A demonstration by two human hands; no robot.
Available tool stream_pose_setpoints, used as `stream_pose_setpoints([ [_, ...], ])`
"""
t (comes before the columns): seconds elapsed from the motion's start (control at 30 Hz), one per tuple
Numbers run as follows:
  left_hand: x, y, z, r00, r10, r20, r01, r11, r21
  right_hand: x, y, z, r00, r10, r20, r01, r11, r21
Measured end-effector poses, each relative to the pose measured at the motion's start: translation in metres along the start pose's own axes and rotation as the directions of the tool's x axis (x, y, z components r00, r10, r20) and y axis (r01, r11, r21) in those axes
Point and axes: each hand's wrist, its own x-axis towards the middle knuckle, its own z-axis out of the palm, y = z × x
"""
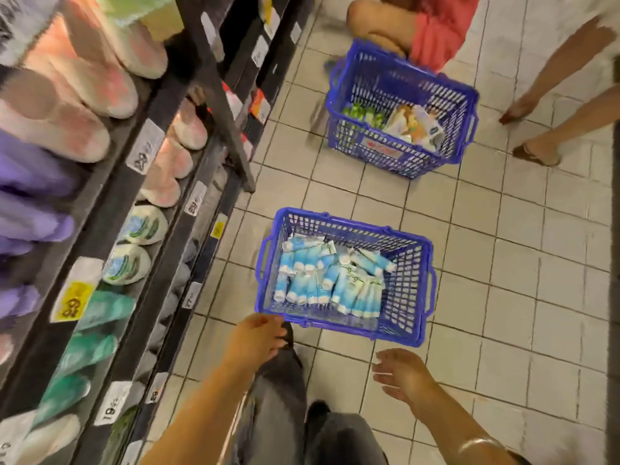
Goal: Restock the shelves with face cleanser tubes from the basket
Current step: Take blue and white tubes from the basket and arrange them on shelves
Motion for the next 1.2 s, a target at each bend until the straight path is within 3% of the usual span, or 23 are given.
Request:
stream_pose_setpoints([
  [0.23,0.124,0.017,0.024,1.0,-0.011,-0.004,0.012,0.968,0.25,0.124,-0.049,0.033,0.999,-0.047,0.009,0.048,0.982,-0.184],
  [0.37,0.209,-0.015,0.042,0.996,-0.063,-0.061,0.08,0.937,0.341,0.214,-0.049,0.049,0.995,-0.102,0.006,0.096,0.914,-0.393],
  [0.5,0.281,-0.052,0.058,0.993,-0.047,-0.11,0.1,0.832,0.545,0.301,-0.03,0.066,0.993,-0.108,-0.043,0.068,0.834,-0.547],
  [0.73,0.379,-0.089,0.09,0.994,0.063,-0.09,0.029,0.642,0.766,0.401,0.0,0.074,0.988,-0.096,-0.122,0.03,0.888,-0.458],
  [0.9,0.424,-0.105,0.109,0.995,0.038,-0.095,0.06,0.54,0.839,0.441,0.008,0.083,0.98,-0.076,-0.184,0.011,0.943,-0.332],
  [1.07,0.442,-0.112,0.109,0.995,-0.013,-0.099,0.091,0.535,0.84,0.462,0.002,0.092,0.95,0.031,-0.31,-0.052,0.997,-0.059],
  [1.13,0.444,-0.11,0.108,0.995,-0.05,-0.086,0.099,0.556,0.825,0.469,0.0,0.095,0.942,0.057,-0.331,-0.101,0.988,-0.119],
  [1.2,0.442,-0.106,0.107,0.989,-0.117,-0.092,0.147,0.669,0.728,0.47,-0.004,0.097,0.945,0.048,-0.324,-0.124,0.968,-0.217],
])
